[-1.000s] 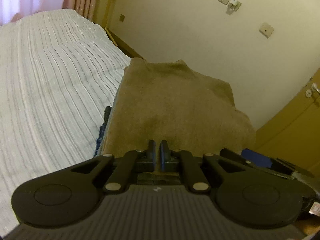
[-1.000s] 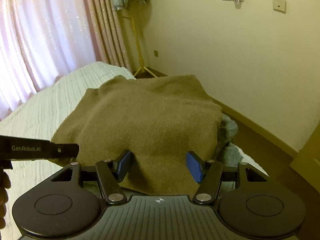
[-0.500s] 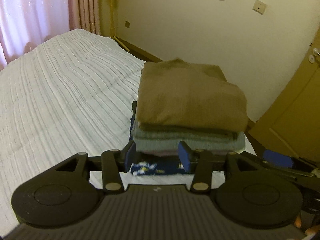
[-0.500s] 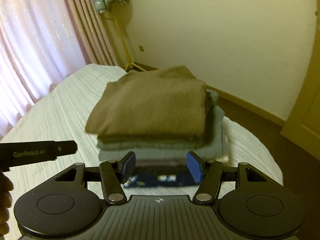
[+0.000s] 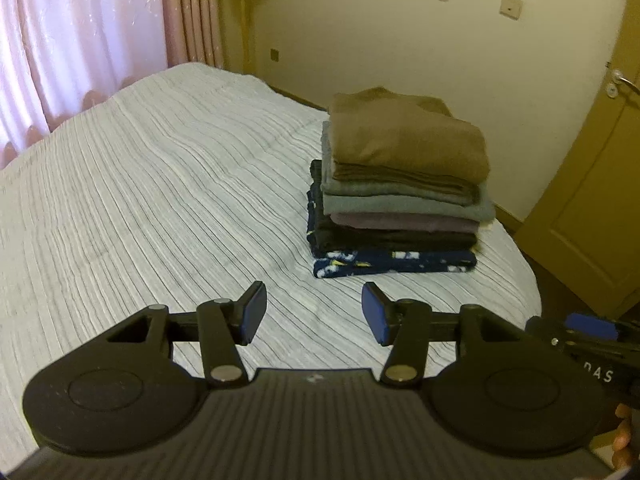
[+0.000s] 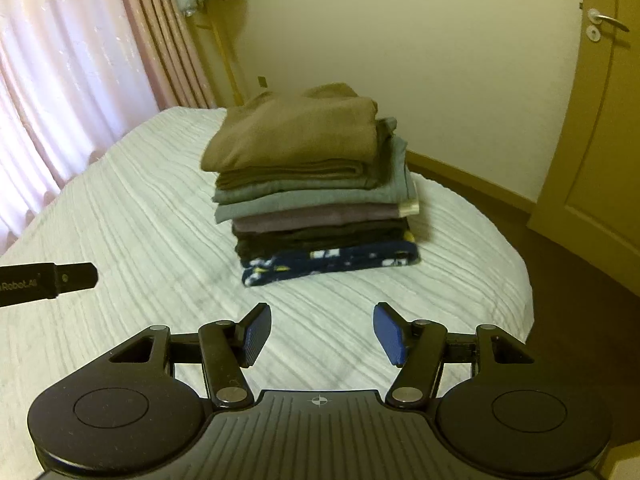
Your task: Fold clothes
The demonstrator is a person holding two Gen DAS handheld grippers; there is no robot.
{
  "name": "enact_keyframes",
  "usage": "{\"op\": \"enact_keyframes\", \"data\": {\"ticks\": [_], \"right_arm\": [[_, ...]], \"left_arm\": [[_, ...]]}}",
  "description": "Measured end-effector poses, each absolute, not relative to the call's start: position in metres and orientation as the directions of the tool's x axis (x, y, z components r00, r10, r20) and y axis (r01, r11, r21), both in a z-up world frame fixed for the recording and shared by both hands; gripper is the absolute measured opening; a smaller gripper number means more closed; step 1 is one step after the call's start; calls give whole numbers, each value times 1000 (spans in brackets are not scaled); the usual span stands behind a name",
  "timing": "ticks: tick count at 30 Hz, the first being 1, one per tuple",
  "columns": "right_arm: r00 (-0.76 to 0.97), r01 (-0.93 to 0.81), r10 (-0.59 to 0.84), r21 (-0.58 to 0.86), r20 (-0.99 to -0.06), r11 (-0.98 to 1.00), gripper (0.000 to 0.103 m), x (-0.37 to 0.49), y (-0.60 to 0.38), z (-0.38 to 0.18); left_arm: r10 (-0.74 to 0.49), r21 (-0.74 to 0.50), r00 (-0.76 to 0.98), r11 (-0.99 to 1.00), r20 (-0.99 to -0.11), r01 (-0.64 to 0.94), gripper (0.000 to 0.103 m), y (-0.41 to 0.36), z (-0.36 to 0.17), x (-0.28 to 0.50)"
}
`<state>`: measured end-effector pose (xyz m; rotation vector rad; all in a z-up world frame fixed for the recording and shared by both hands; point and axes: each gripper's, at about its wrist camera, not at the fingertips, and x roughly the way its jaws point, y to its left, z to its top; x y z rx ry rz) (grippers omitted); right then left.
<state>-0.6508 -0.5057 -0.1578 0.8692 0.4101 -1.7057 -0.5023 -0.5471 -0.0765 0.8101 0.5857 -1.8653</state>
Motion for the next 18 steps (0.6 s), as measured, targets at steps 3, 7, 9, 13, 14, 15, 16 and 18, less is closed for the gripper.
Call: {"op": "enact_keyframes", "data": {"ticks": [3, 7, 9, 13, 14, 15, 16, 18], "right_arm": [[-115, 934, -688, 159, -716, -321, 60, -639, -483, -152], [-133, 938, -706, 142, -695, -316, 60, -629, -459, -141], [-160, 943, -709, 107, -687, -316, 60, -624, -447, -138], [-236, 943, -707, 19, -667, -332, 60, -615, -430, -133], [-258, 940, -708, -2, -658, -340, 60, -612, -426, -132], [-274, 938, -709, -17, -649, -347, 60, -610, -422, -130], [-273, 939, -713, -17, -645, -345, 60, -609, -419, -128], [-271, 940, -721, -15, -637, -340, 60, -606, -412, -124]], "left_arm": [[-621, -23, -306, -421, -722, 907, 55, -525, -68, -499], [-662, 7, -310, -430, -682, 903, 62, -497, -58, -497], [-678, 13, -307, -423, -668, 906, 69, -485, -54, -497], [-689, 2, -308, -409, -656, 912, 77, -466, -47, -496], [-687, -2, -310, -409, -657, 913, 77, -462, -45, -496], [-685, -5, -311, -410, -659, 912, 77, -459, -43, -495], [-680, -12, -318, -414, -661, 910, 77, -457, -42, -494], [-664, -33, -342, -431, -665, 902, 77, -452, -39, -493]]}}
